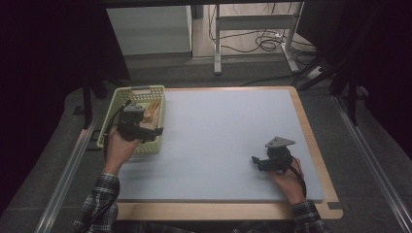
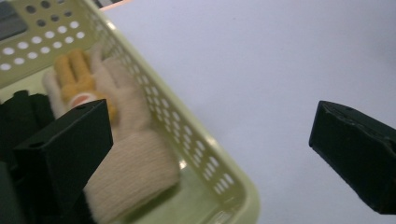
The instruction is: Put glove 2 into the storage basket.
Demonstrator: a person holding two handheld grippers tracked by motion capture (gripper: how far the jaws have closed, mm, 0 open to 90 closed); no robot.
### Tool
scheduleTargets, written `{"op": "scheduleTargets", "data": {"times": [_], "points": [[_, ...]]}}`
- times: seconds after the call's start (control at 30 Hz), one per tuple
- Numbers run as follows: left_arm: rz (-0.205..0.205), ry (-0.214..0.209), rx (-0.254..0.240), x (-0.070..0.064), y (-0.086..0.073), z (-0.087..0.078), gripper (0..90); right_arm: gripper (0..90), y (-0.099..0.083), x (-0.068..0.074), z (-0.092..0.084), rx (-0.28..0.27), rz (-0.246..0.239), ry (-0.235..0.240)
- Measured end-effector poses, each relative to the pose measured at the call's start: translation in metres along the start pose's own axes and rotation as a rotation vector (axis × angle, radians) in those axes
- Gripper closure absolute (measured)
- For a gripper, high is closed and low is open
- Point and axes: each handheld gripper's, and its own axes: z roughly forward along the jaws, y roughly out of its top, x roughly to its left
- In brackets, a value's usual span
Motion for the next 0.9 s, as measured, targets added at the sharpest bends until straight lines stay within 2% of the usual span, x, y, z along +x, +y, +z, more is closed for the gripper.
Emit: {"op": "scheduleTargets", "data": {"times": [0.3, 0.43, 0.9], "points": [[0.042, -0.036, -0.004, -0.023, 0.002, 0.005, 0.0, 17.8, 0.0, 0.0, 0.0, 0.0, -0.004, -0.002], [0.063, -0.042, -0.001, -0.029, 0.003, 0.008, 0.0, 17.8, 0.0, 0.0, 0.0, 0.0, -0.003, -0.001], [0.098, -0.077, -0.013, -0.05, 0.002, 0.012, 0.0, 17.8, 0.0, 0.0, 0.0, 0.0, -0.001, 0.0]]}}
